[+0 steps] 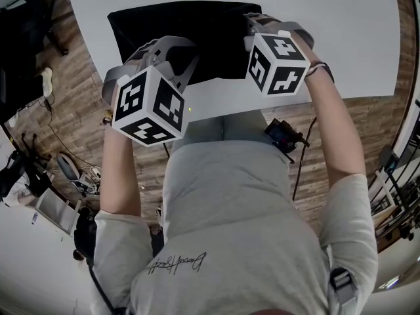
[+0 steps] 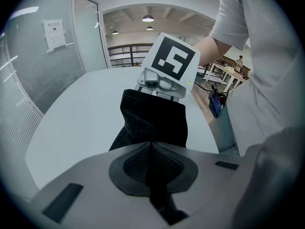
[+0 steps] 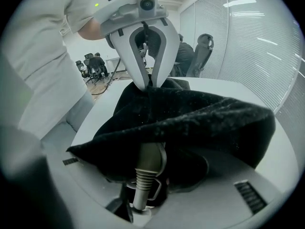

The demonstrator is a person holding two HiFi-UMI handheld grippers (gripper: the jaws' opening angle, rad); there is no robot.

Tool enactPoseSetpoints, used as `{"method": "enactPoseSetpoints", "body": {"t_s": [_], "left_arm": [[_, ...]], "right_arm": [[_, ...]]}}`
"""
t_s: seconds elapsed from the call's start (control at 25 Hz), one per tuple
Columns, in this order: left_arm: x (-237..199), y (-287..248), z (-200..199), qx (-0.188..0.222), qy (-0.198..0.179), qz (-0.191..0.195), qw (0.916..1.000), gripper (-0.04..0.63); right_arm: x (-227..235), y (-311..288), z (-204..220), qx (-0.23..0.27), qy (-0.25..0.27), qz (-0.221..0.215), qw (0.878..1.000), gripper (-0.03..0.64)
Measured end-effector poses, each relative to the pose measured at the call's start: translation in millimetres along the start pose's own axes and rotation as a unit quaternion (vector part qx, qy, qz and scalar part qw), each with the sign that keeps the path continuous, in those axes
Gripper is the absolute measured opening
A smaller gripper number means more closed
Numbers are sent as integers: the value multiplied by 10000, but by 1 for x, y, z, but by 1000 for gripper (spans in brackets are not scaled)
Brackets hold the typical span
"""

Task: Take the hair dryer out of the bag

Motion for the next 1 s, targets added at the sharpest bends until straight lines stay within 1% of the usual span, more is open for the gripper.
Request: {"method": "enactPoseSetpoints", "body": {"t_s": [0.32,0.48,0.6,0.8,1.0], "left_arm": [[-4,2,2,-97,3,-116,9999,20],[-4,3,0,-113,-16,-145,9998,20],[-3,3,0,-168,-53,-112,9998,20],[-1,5,4,-284,-150,-11,9995,20],[-1,4,5,-286,-145,-33,9995,20]], "right_arm": [[-1,13,7,-1,-164,183,9997,198],[-3,20,11,70,-264,199,9994,198],[-3,23,14,71,-333,208,9992,197],[-1,28,21,-126,-305,173,9993,198],[-2,35,27,-51,-396,175,9991,197]]}}
Point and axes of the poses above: the fingertips, and each gripper's own axes: y backward along the fingers, x to its right, z out of its underside, the point moved 4 cm from there along y, backward along the fingers, and after that the axes turned 4 degrees about -z, right-handed, at the moved point
